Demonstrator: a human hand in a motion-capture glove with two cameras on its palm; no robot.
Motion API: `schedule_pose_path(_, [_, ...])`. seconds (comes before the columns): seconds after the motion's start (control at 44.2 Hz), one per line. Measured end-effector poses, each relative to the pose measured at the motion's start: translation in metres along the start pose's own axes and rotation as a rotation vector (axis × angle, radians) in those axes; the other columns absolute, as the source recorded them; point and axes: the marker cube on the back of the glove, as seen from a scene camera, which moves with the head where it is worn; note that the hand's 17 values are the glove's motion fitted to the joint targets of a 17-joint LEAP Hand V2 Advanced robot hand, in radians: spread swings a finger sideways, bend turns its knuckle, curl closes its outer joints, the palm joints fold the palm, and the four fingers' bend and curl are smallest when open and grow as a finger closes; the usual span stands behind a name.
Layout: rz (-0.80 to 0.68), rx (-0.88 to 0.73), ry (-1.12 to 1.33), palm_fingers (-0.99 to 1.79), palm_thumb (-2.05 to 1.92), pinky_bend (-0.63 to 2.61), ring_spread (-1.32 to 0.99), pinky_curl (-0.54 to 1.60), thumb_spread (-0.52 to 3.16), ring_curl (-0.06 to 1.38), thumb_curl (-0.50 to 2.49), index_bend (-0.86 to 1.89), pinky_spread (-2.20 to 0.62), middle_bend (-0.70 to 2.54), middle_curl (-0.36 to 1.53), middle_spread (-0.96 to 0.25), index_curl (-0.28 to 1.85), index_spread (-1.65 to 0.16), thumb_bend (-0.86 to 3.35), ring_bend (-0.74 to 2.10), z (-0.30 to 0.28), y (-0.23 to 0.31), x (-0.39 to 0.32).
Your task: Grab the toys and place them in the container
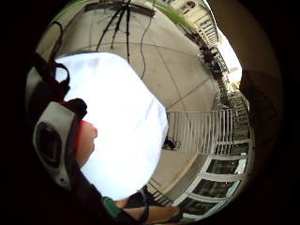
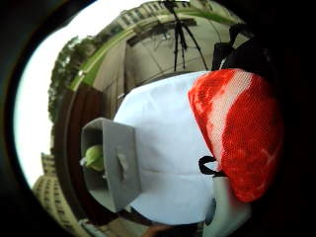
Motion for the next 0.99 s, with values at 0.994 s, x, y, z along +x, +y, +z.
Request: schedule_pose_path(0.994, [-0.408,-0.032,-0.045,0.89,0.38,1.01,-0.44,0.38,0.95,0.42,0.71,0.06,-0.44,0.44,0.62,-0.44,0.12,-0.36,-0.03,0.98,-0.023,0.151,-0.294])
